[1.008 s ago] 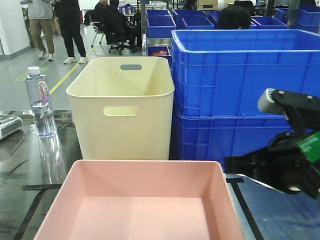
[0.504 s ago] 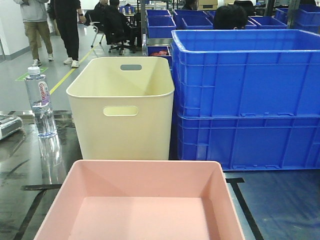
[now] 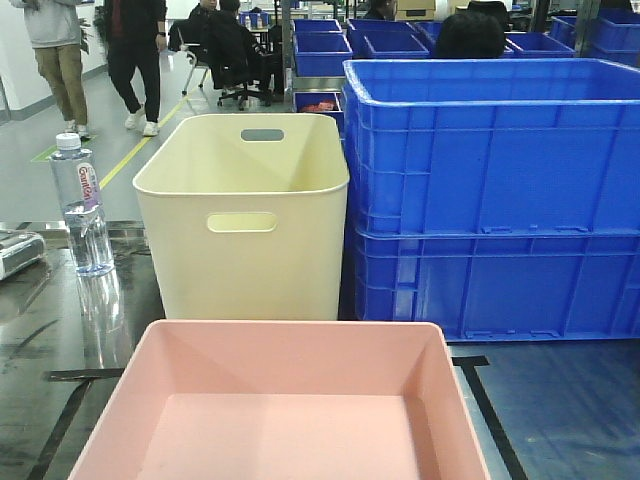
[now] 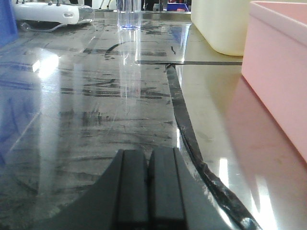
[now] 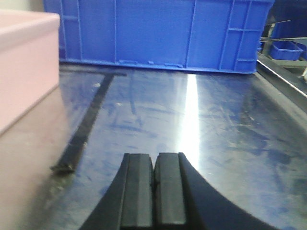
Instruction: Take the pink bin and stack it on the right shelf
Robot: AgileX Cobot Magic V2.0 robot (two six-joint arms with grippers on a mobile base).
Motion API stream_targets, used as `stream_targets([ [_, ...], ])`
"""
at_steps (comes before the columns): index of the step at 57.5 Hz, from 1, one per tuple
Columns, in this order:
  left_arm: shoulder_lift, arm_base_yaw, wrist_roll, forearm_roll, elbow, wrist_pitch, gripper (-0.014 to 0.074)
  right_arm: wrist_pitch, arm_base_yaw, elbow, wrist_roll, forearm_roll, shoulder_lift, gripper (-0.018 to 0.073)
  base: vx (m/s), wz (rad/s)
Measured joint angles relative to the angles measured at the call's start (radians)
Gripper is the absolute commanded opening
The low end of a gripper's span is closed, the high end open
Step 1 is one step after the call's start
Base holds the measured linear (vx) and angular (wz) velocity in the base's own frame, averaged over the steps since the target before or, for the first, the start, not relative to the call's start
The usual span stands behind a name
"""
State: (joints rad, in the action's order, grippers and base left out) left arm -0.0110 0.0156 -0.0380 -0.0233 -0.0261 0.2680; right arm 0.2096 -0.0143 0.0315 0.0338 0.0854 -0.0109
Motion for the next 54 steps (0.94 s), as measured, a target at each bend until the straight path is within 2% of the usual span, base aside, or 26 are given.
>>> stream_targets([
  [15, 0.0, 0.0, 0.0, 0.0, 0.0, 0.003, -0.0008, 0.0, 0.0, 0.0, 0.0, 0.05, -0.002, -0.0008, 0.0, 0.0],
  [54, 0.0, 0.0, 0.0, 0.0, 0.0, 0.003, -0.0008, 0.0, 0.0, 0.0, 0.0, 0.051, -0.002, -0.0008, 0.0, 0.0],
])
